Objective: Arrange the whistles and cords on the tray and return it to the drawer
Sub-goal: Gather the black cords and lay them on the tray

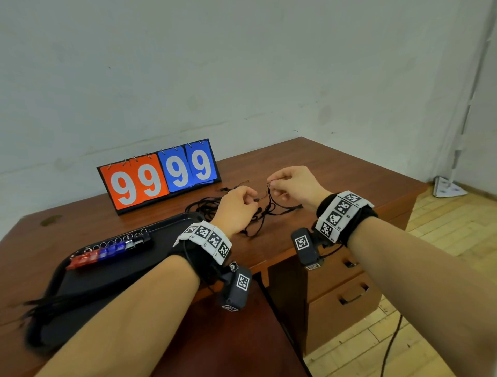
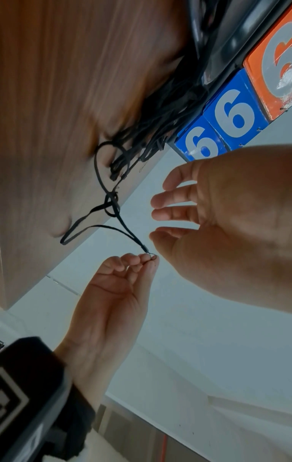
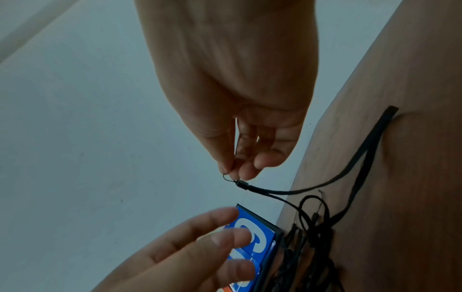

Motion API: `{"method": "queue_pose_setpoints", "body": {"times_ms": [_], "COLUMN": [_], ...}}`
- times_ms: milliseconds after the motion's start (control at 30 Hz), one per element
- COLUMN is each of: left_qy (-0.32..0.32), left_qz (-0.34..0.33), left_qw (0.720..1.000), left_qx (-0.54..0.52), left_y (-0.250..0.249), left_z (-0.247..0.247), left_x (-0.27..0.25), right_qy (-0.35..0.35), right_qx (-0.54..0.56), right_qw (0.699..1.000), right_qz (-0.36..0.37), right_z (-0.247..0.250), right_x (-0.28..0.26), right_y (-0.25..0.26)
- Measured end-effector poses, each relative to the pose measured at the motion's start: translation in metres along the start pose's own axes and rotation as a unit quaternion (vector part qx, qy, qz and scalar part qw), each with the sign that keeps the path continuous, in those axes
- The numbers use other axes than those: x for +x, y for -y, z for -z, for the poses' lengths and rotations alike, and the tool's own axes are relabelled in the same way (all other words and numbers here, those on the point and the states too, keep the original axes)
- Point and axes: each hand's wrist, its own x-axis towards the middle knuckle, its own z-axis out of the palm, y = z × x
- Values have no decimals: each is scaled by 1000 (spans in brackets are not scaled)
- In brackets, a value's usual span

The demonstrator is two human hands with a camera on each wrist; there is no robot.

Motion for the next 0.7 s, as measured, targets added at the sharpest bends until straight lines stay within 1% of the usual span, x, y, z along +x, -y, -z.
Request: {"method": "queue_pose_setpoints", "body": {"times_ms": [200,333,467,567,633,700], "left_qy": [-10,-20,-3,8,-9,-29], "left_qz": [-27,-32,-35,-23,-5,6], "left_qw": [998,998,999,999,997,996], "left_qx": [-57,-48,-39,-47,-72,-87], "left_y": [-16,-19,-21,-21,-23,-25], "left_z": [0,0,3,7,10,15], "left_x": [2,4,1,1,1,2], "right_qy": [47,52,59,55,59,91], "right_qx": [3,6,4,31,35,25], "right_qw": [997,996,995,995,995,993], "right_qz": [54,74,82,81,75,72], "right_z": [-5,-6,-4,-4,-5,-7], "right_x": [-9,-16,-18,-19,-18,-18], "right_y": [13,16,12,10,7,6]}}
